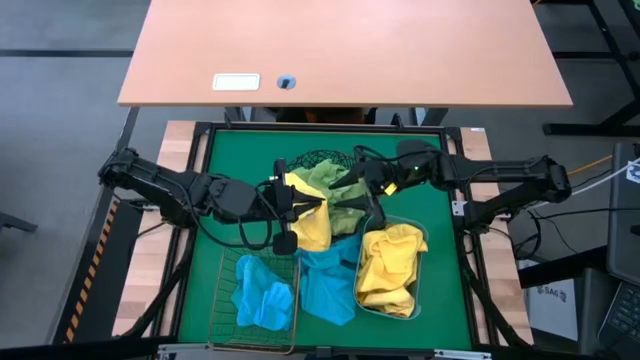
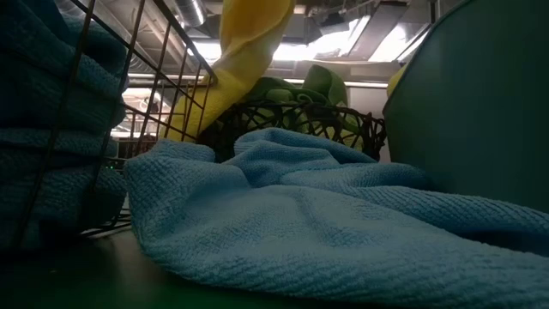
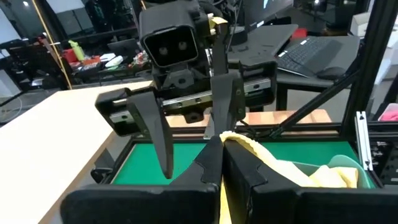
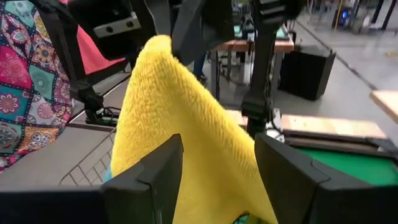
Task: Sort microfiber towel by color & place in baskets
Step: Put the yellow microfiber cloth into the blue bin
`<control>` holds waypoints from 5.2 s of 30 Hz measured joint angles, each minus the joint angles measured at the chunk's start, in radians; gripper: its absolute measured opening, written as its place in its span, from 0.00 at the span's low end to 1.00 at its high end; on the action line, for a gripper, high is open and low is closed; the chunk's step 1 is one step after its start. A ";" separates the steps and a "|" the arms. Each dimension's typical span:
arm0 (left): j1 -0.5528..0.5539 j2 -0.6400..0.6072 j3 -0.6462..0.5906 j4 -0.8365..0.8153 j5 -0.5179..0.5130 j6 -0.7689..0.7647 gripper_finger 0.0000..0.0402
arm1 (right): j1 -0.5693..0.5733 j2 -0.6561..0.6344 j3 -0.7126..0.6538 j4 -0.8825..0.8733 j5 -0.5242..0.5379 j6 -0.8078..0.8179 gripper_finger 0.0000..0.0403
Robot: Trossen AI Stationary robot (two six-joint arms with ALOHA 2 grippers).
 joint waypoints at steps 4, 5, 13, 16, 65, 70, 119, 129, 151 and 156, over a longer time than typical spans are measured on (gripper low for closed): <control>0.006 0.000 0.000 0.000 0.003 0.000 0.00 | 0.000 0.008 0.001 0.048 -0.021 -0.027 0.50; 0.006 0.000 0.000 0.000 0.003 0.000 0.00 | 0.000 0.011 0.002 0.060 -0.027 -0.041 0.50; 0.005 0.010 0.000 0.000 0.006 0.000 0.00 | 0.000 0.047 0.002 0.166 -0.054 -0.124 0.50; 0.013 0.021 0.000 0.005 0.029 0.000 0.00 | 0.000 0.064 0.001 0.197 -0.071 -0.127 0.50; 0.116 0.045 0.000 -0.101 -0.053 -0.007 0.00 | 0.001 -0.026 0.773 -0.852 -0.092 0.225 0.01; 0.116 0.045 0.000 -0.101 -0.052 -0.008 0.00 | 0.000 -0.026 0.900 -0.936 -0.101 0.333 0.01; 0.114 0.045 0.000 -0.098 -0.050 -0.009 0.00 | 0.759 -0.021 0.457 -0.998 0.941 0.521 0.00; 0.114 0.045 0.000 -0.098 -0.050 -0.007 0.00 | 0.576 -0.113 0.459 -0.838 0.924 0.357 0.00; 0.108 0.045 0.000 -0.098 -0.051 -0.008 0.00 | 0.628 -0.113 0.076 -0.692 0.725 0.439 0.00; 0.093 0.045 0.000 -0.098 -0.051 -0.008 0.00 | 0.706 -0.115 -0.022 -0.652 0.745 0.495 0.00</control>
